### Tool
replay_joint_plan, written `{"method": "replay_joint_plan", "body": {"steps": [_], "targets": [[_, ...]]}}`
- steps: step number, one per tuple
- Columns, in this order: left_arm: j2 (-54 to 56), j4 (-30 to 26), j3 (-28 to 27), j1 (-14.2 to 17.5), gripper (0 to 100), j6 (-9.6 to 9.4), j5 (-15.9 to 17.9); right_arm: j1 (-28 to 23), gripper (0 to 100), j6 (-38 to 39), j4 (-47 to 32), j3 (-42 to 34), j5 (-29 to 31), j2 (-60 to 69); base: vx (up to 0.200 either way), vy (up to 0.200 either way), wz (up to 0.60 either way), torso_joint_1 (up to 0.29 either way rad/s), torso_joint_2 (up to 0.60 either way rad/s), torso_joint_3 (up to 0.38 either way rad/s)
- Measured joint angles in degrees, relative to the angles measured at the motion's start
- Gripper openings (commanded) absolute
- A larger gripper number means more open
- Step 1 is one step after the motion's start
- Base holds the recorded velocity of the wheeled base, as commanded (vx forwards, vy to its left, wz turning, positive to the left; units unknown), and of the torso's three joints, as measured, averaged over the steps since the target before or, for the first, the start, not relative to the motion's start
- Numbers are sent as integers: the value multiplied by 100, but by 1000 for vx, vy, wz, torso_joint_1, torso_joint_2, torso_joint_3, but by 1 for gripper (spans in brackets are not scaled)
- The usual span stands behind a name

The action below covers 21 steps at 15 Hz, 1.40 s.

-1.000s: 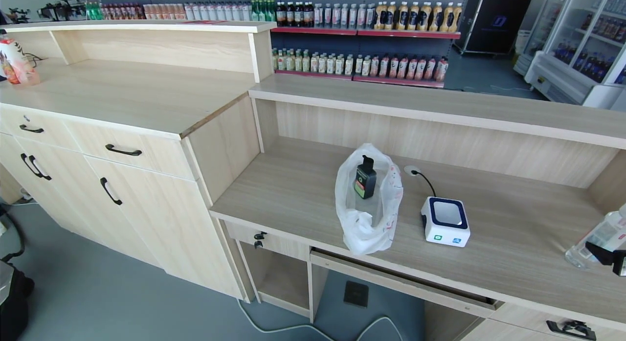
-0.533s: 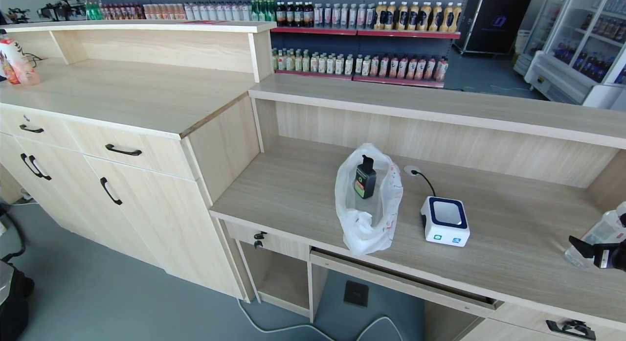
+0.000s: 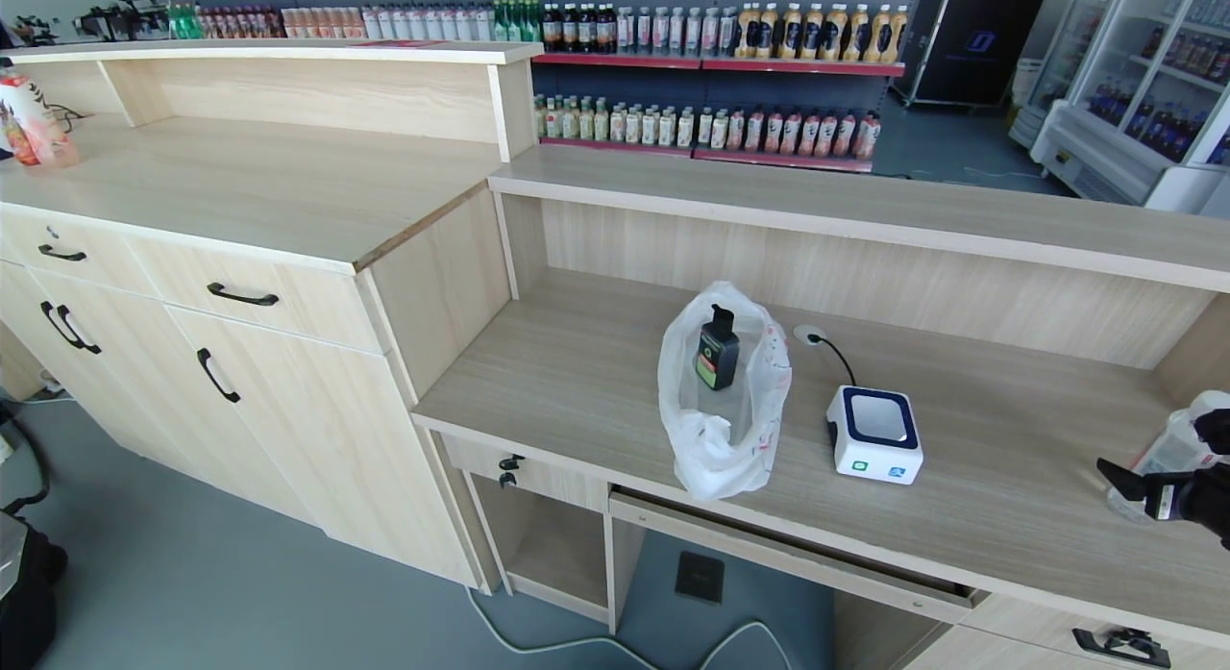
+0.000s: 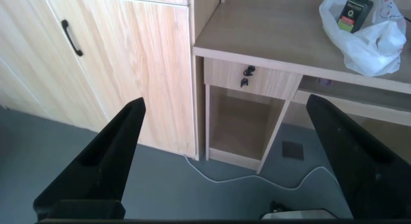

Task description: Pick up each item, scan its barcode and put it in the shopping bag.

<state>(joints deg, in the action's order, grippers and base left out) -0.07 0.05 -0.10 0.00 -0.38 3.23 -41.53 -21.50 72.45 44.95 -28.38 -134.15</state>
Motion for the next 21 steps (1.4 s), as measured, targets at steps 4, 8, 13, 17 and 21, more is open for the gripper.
{"method": "replay_joint_plan", "body": {"steps": [4, 8, 13, 17, 21], "targets": [[0, 0, 0, 0, 100, 2, 0, 5, 100, 185, -9, 315, 2, -26, 0, 0, 0, 0, 0, 0], [0, -2, 0, 0, 100, 0, 0, -2, 100, 174, -72, 560, 0, -128, 0, 0, 0, 0, 0, 0], [0, 0, 0, 0, 100, 2, 0, 24, 100, 194, -77, 762, -13, -369, 0, 0, 0, 0, 0, 0], [0, 0, 0, 0, 100, 0, 2, 101, 100, 512, -106, 1045, -38, -467, 0, 0, 0, 0, 0, 0], [0, -2, 0, 0, 100, 0, 0, 185, 100, 544, -161, 1226, -38, -541, 0, 0, 0, 0, 0, 0]]}}
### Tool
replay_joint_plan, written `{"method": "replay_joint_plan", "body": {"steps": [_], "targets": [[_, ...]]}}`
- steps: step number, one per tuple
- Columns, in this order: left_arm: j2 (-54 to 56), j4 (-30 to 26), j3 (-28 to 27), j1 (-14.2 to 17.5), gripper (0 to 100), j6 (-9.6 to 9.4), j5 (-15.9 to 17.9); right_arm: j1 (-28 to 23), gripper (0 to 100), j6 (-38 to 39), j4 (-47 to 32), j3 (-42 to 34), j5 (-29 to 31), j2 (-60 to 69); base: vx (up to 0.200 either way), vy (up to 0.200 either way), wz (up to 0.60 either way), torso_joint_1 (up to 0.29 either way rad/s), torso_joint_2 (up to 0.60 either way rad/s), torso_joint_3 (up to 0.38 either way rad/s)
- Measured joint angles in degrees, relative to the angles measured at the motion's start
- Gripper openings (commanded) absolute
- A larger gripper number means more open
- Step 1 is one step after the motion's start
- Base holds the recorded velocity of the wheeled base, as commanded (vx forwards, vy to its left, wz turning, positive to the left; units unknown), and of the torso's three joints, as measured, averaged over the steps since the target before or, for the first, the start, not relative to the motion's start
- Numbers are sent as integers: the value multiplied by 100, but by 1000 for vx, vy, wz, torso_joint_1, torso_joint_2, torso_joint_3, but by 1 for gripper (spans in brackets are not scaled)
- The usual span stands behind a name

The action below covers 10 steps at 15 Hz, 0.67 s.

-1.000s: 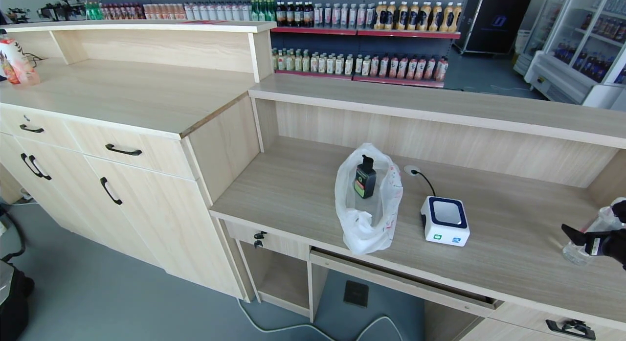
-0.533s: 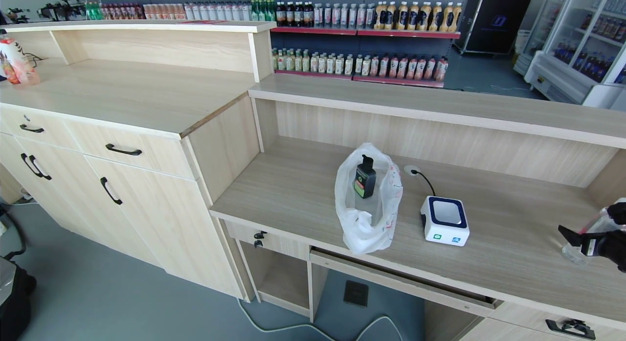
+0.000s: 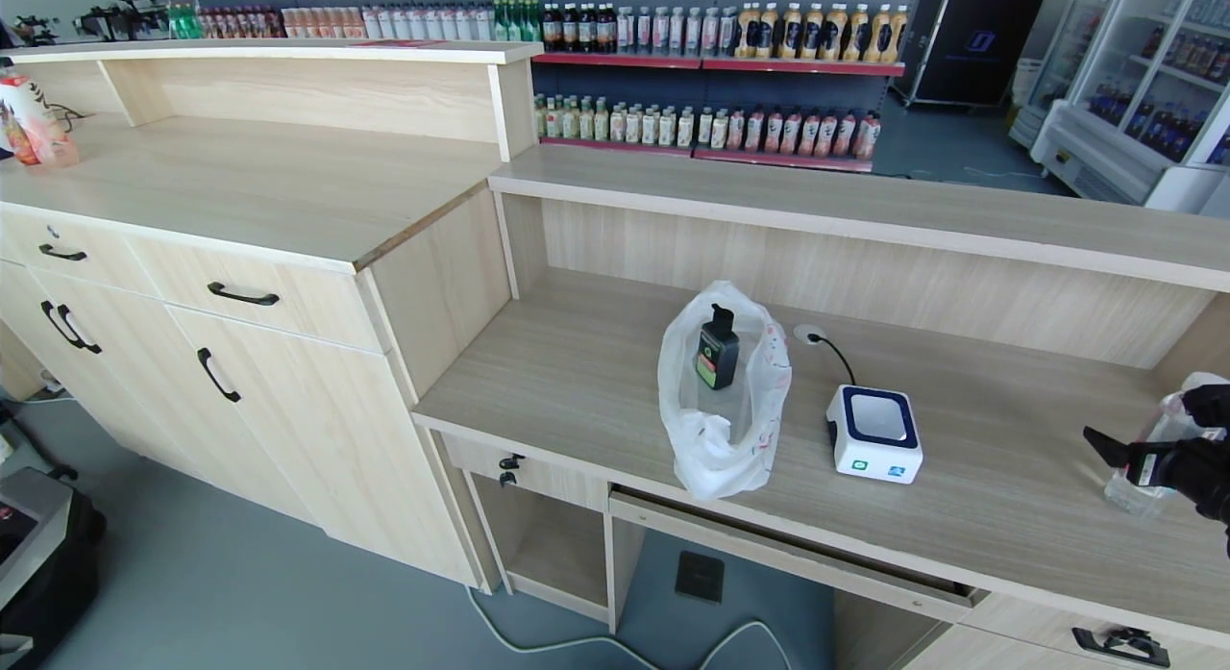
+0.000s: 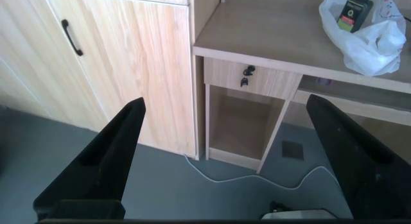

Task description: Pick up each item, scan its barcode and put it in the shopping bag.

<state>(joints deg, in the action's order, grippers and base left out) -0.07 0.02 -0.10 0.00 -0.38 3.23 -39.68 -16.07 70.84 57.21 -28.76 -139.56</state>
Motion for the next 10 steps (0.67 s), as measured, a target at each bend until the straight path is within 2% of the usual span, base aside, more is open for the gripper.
{"method": "replay_joint_plan", "body": {"steps": [1, 10], "targets": [[0, 2, 0, 0, 100, 0, 0, 5, 0, -2, 2, 17, -4, -11, 0, 0, 0, 0, 0, 0], [0, 0, 0, 0, 100, 2, 0, 85, 0, 291, -12, 257, -6, -44, 0, 0, 0, 0, 0, 0]]}}
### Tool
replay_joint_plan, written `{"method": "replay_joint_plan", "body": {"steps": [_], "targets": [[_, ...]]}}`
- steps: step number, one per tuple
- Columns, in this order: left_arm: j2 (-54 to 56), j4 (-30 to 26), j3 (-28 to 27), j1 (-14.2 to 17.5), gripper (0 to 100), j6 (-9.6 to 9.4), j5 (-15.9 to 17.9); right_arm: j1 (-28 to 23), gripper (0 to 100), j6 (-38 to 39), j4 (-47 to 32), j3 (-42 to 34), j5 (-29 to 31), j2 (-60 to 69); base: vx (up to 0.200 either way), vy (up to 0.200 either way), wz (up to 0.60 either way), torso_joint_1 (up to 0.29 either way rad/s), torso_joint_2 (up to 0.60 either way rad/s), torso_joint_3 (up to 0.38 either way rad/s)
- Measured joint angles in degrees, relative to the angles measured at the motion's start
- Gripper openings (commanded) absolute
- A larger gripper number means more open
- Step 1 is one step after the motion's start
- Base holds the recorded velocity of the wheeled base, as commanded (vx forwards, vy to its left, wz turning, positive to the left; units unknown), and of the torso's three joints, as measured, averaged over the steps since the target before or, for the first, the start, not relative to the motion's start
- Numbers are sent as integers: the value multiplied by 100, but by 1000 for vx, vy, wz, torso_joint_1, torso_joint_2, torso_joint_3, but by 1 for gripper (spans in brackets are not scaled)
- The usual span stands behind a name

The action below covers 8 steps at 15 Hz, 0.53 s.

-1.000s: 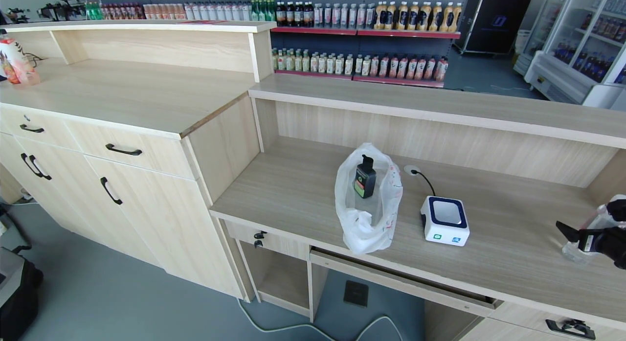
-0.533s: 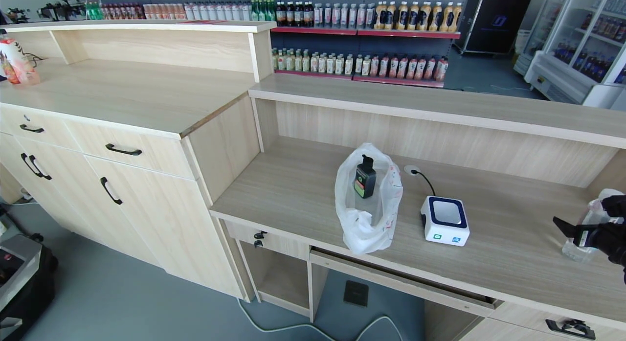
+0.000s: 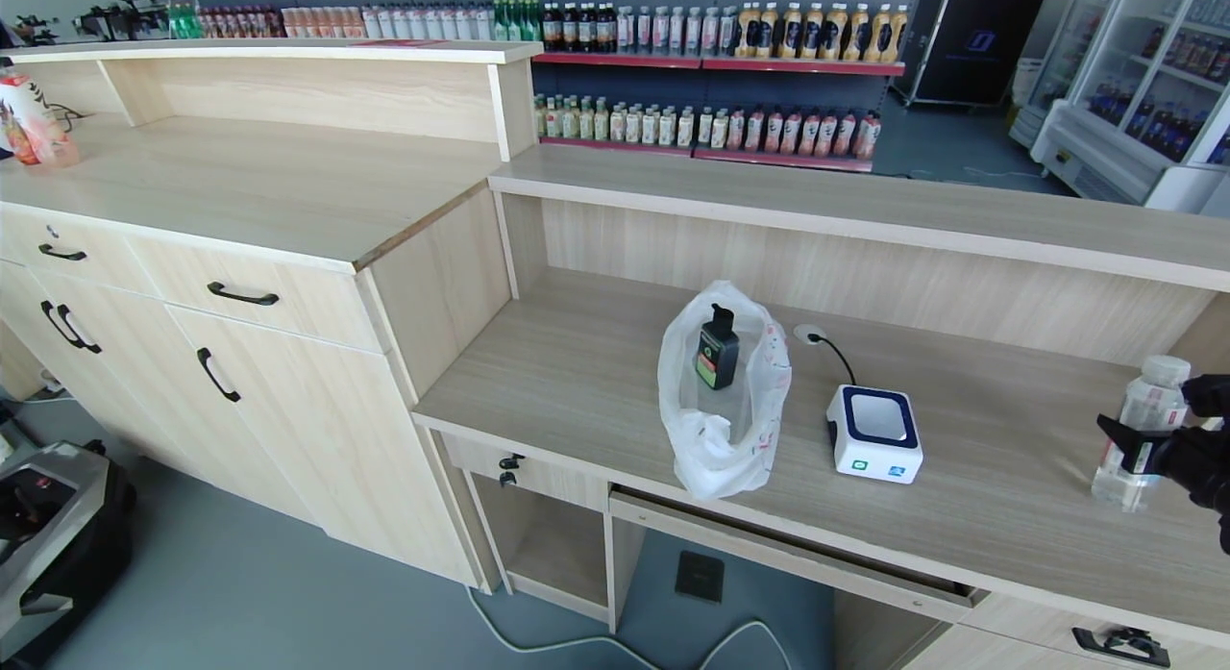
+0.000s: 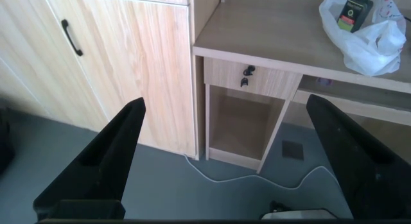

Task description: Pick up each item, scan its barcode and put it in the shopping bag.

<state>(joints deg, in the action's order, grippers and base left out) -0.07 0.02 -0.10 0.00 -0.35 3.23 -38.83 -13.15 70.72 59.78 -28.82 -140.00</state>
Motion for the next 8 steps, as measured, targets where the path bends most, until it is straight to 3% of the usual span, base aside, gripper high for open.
{"method": "replay_joint_plan", "body": {"steps": [6, 8], "targets": [[0, 0, 0, 0, 100, 0, 0, 223, 0, 588, -82, -2, 28, 163, 0, 0, 0, 0, 0, 0], [0, 2, 0, 0, 100, 0, 0, 305, 0, 1045, -607, -33, 28, 510, 0, 0, 0, 0, 0, 0]]}}
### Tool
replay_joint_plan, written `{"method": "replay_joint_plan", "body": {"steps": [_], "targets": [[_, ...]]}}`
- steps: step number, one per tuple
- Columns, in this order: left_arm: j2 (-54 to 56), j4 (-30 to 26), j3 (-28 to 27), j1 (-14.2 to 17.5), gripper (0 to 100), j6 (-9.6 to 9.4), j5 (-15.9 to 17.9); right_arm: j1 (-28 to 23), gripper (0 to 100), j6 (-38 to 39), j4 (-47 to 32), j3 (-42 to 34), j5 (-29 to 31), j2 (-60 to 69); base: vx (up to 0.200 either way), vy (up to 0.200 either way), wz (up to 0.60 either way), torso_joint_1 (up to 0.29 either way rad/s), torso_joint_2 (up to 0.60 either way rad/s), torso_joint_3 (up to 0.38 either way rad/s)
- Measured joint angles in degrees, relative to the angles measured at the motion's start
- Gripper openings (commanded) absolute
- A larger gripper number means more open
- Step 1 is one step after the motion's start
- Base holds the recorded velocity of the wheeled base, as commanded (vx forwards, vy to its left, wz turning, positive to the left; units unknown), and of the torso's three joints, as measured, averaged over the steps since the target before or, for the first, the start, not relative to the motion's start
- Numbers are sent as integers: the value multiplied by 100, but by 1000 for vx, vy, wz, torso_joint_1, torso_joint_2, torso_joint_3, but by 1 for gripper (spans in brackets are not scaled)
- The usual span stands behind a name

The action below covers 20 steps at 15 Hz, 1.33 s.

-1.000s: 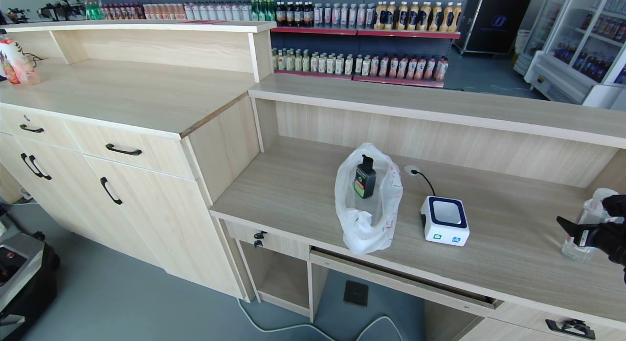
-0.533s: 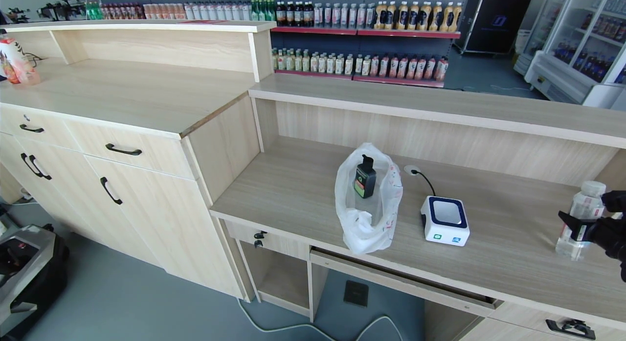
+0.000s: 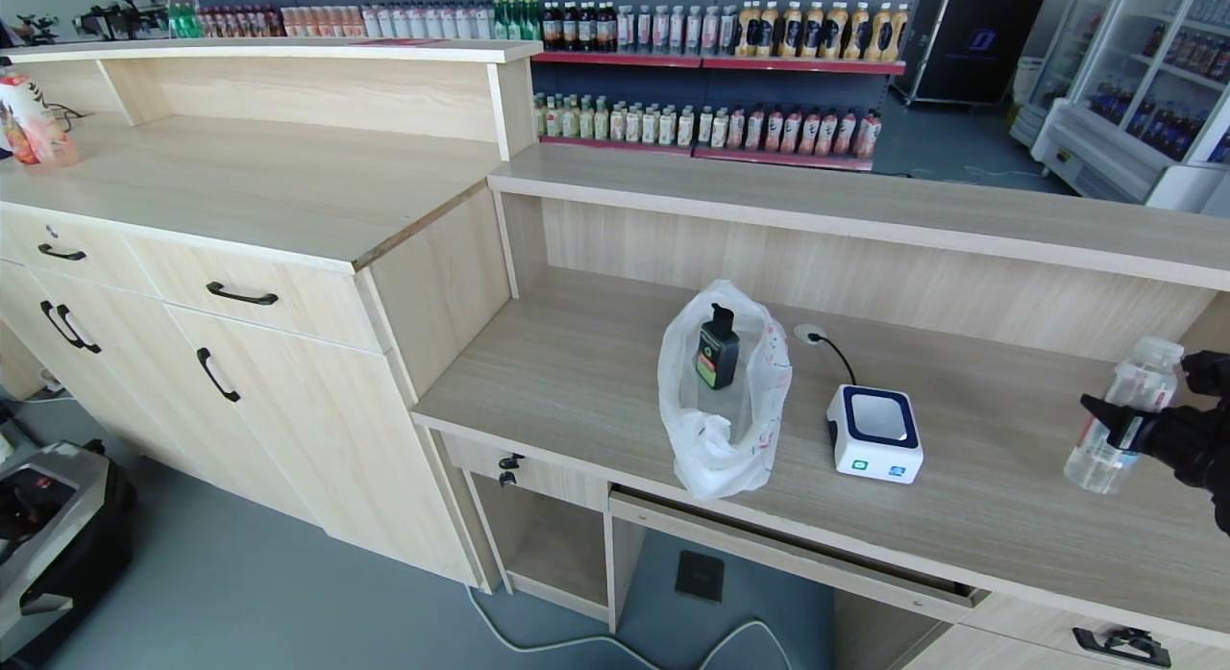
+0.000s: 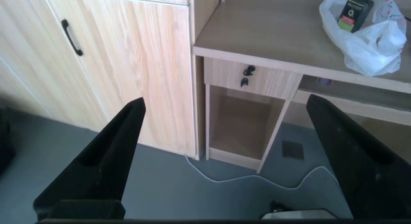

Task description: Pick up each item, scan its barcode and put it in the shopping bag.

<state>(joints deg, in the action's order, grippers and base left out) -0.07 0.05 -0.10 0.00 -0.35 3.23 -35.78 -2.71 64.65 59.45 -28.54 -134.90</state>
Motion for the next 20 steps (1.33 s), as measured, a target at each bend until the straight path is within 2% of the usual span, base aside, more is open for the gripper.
{"method": "replay_joint_plan", "body": {"steps": [5, 7, 9, 15, 20], "targets": [[0, 0, 0, 0, 100, -5, 2, 517, 0, 1773, -2275, -2, -257, 1880, 0, 0, 0, 0, 0, 0], [0, 0, 0, 0, 100, -2, 2, 983, 0, 2322, -2934, -59, -406, 2776, 0, 0, 0, 0, 0, 0], [0, -2, 0, 0, 100, -5, 0, 1726, 0, 2701, -3317, -240, -474, 3643, 0, 0, 0, 0, 0, 0], [0, 0, 0, 0, 100, -2, 0, 3786, 0, 2957, -4081, -1237, -488, 5669, 0, 0, 0, 0, 0, 0], [0, -2, 0, 0, 100, -2, 2, 4496, 0, 2968, -5031, -1480, -446, 6707, 0, 0, 0, 0, 0, 0]]}}
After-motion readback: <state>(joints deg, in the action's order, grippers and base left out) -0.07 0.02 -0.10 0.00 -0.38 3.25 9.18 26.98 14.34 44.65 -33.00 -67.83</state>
